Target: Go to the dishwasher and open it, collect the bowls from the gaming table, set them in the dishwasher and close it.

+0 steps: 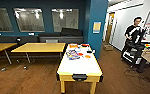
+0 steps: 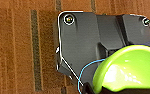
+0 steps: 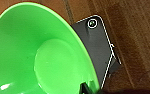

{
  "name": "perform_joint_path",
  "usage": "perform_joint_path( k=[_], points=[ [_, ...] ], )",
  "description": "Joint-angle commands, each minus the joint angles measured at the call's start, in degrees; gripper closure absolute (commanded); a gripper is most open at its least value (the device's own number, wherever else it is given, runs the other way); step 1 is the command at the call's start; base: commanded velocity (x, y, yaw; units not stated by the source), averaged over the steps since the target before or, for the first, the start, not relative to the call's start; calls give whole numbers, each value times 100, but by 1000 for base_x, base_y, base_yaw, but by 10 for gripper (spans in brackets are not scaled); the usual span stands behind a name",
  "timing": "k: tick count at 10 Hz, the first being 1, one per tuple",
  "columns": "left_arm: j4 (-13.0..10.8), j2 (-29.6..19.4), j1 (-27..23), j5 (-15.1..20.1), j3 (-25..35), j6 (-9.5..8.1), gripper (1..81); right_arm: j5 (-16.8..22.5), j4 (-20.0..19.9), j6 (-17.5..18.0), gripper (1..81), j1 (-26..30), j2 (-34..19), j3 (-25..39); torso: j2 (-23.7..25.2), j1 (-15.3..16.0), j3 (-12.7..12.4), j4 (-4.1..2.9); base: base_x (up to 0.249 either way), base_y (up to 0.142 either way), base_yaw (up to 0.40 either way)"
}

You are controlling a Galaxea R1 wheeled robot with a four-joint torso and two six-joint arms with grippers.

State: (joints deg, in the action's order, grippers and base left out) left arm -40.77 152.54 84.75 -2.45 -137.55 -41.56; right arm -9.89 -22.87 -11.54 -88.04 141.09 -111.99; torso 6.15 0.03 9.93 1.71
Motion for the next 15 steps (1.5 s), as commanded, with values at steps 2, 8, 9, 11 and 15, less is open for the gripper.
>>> perform_joint_path(
  k=[2,8,9,11,15],
  points=[
    [-46,23,-217,236,-106,42,811,409,72,-14,811,194,-105,-14,2,0,0,0,0,0,-400],
    [-54,330,-173,236,-528,42,811,496,90,-23,811,194,115,-331,2,0,0,0,0,0,-400],
    [-63,365,-156,236,-589,42,811,496,90,-23,811,194,115,-331,2,0,0,0,0,0,-400],
    [-72,304,-147,227,-616,51,811,496,81,-23,811,177,115,-401,2,0,0,0,0,0,-400],
    [-89,242,-112,227,-616,51,811,496,90,-23,811,124,123,-392,2,0,0,0,0,0,-400]
  ],
)
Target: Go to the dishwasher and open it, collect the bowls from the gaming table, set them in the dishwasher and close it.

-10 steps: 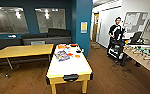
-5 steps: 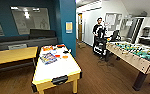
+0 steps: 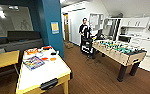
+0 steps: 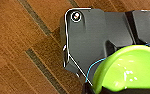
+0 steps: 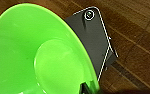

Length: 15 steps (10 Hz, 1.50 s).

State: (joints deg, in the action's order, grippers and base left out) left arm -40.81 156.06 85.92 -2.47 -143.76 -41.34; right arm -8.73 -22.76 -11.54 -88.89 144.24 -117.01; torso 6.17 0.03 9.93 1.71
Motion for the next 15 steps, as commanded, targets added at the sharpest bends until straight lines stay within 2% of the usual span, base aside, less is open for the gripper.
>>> perform_joint_path(
  k=[1,2,3,4,5,6,8,12,15],
  points=[
    [-120,-92,-229,230,6,38,811,381,79,-23,811,200,-182,100,0,0,0,0,0,0,-400],
    [-155,-92,-229,230,6,38,811,381,70,-23,811,200,-173,82,0,0,0,0,0,0,-400],
    [-155,-92,-229,230,6,38,811,381,61,-15,811,192,-165,82,0,0,-449,0,0,0,-400],
    [-164,-92,-229,230,6,38,811,381,61,-14,811,200,-165,74,0,2,-565,0,0,0,-400],
    [-164,-84,-229,230,6,38,811,381,61,-14,811,200,-165,74,-2,2,-100,0,0,0,-400],
    [-164,-84,-229,230,6,38,811,381,61,-14,811,200,-165,74,-2,2,-225,0,0,0,-400],
    [-164,-84,-229,230,15,38,811,381,61,-14,811,209,-165,65,2,-3,-317,0,0,0,-400],
    [-172,-92,-229,230,6,38,811,381,61,-14,811,209,-147,-5,2,-3,-310,0,0,0,-386],
    [-172,-75,-229,230,6,38,811,381,61,-14,811,218,-138,-5,2,-3,-310,0,0,0,-233]
  ],
)
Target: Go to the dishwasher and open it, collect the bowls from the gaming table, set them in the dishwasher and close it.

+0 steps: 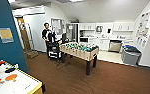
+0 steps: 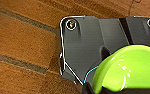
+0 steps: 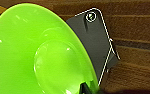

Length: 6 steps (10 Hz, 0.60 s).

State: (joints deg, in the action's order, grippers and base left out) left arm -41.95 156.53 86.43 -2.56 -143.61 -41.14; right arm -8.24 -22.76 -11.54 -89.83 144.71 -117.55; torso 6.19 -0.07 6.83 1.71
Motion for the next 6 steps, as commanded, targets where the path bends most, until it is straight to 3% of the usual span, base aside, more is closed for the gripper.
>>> perform_joint_path(
  k=[1,6],
  points=[
    [-50,-121,-280,238,-10,19,811,332,61,-14,811,304,-186,49,0,7,0,0,0,0,0],
    [-42,-121,-280,230,-10,19,811,332,70,-14,811,321,-160,-3,0,7,0,0,66,0,0]
  ],
)
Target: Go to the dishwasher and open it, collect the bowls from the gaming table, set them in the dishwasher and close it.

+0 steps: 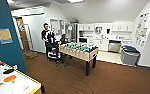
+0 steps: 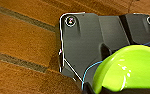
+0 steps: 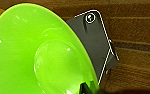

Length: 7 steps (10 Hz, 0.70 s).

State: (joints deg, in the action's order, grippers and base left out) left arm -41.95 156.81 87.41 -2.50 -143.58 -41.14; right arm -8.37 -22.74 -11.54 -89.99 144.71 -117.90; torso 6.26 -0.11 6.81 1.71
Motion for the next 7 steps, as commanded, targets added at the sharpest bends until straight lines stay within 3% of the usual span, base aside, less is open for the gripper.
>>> perform_joint_path(
  k=[1,4,7],
  points=[
    [-42,-149,-377,224,-12,19,811,345,67,-14,811,337,-133,13,0,11,0,0,112,0,0],
    [-42,-140,-377,224,-12,10,811,354,67,-14,811,345,-80,-57,0,14,0,0,113,0,0],
    [-42,-132,-377,224,-12,10,811,354,67,-14,811,345,-80,-57,0,14,-2,0,61,-45,0]
  ],
)
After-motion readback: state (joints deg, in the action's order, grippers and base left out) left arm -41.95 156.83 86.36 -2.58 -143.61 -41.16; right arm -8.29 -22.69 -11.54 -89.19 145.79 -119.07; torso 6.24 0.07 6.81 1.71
